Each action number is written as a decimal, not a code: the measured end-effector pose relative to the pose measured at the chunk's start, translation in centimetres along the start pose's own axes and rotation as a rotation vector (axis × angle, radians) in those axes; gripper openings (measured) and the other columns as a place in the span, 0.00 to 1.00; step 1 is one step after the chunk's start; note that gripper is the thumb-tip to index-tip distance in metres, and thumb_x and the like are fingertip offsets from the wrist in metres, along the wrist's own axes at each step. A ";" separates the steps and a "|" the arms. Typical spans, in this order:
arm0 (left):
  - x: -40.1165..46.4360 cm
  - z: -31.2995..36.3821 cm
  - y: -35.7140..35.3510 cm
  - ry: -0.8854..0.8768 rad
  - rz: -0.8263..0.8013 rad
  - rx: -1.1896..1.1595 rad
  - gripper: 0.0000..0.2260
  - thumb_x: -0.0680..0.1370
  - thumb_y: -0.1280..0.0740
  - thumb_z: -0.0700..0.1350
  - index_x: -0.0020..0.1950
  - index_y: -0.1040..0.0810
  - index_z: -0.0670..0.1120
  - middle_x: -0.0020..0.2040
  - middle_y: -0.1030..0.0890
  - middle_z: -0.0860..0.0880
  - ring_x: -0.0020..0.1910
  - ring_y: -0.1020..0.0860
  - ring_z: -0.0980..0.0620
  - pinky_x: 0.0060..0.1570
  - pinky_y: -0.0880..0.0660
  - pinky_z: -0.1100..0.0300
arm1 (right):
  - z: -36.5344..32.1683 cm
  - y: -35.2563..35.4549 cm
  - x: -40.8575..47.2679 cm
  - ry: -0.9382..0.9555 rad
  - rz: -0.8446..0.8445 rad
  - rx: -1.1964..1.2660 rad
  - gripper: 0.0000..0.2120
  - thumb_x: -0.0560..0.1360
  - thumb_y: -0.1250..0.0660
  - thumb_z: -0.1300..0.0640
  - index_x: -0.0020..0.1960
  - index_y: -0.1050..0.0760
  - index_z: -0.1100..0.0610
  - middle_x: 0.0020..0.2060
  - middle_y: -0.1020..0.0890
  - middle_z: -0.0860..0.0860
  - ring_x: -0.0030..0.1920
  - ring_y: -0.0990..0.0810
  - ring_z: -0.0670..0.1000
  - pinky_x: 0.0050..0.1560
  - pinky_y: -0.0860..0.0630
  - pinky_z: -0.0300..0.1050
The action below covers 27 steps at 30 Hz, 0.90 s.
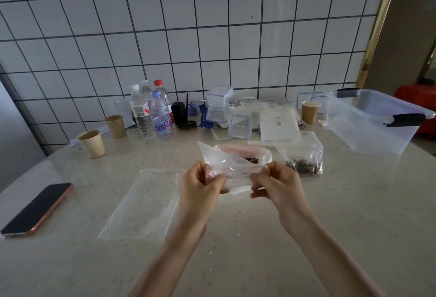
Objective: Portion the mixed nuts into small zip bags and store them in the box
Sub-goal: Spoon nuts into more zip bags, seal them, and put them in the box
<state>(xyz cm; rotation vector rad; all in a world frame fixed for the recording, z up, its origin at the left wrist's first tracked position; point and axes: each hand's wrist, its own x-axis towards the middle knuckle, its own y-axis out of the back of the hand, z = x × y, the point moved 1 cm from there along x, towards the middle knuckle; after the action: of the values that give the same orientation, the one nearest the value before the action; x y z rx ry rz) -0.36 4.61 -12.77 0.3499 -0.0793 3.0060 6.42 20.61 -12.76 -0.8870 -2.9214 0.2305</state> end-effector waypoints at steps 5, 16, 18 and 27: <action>0.2 -0.8 1.0 -0.114 0.056 0.067 0.10 0.79 0.27 0.37 0.43 0.27 0.40 0.43 0.22 0.43 0.43 0.17 0.45 0.35 0.16 0.56 | 0.0 0.6 0.3 0.032 0.054 0.050 0.13 0.70 0.22 0.73 0.48 0.24 0.64 0.38 0.22 0.57 0.32 0.16 0.55 0.37 0.16 0.47; -0.2 -0.4 1.3 -0.395 0.044 0.358 0.11 0.79 0.25 0.46 0.42 0.26 0.50 0.37 0.20 0.53 0.38 0.17 0.48 0.35 0.18 0.42 | 0.5 0.0 0.7 0.116 0.219 -0.126 0.15 0.68 0.20 0.67 0.44 0.25 0.57 0.35 0.22 0.52 0.33 0.24 0.50 0.32 0.25 0.37; -0.4 -0.5 1.0 -0.312 0.010 0.309 0.09 0.79 0.26 0.44 0.44 0.24 0.49 0.38 0.19 0.54 0.39 0.16 0.48 0.35 0.16 0.44 | 0.8 -0.2 0.8 0.112 0.247 -0.116 0.14 0.69 0.21 0.68 0.44 0.24 0.57 0.35 0.22 0.51 0.33 0.25 0.49 0.31 0.26 0.36; -0.1 -0.6 1.2 0.294 -0.204 -0.259 0.09 0.79 0.26 0.45 0.50 0.15 0.38 0.50 0.13 0.39 0.51 0.13 0.46 0.48 0.16 0.57 | 1.8 1.1 0.8 -0.107 0.165 0.170 0.05 0.72 0.23 0.69 0.48 0.16 0.65 0.36 0.15 0.60 0.34 0.17 0.52 0.35 0.18 0.42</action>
<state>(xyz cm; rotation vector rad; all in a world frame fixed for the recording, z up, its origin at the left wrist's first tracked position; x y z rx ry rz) -0.54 3.43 -13.40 -0.1034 -0.3771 2.7626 6.11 21.74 -14.66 -1.1196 -2.8692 0.5449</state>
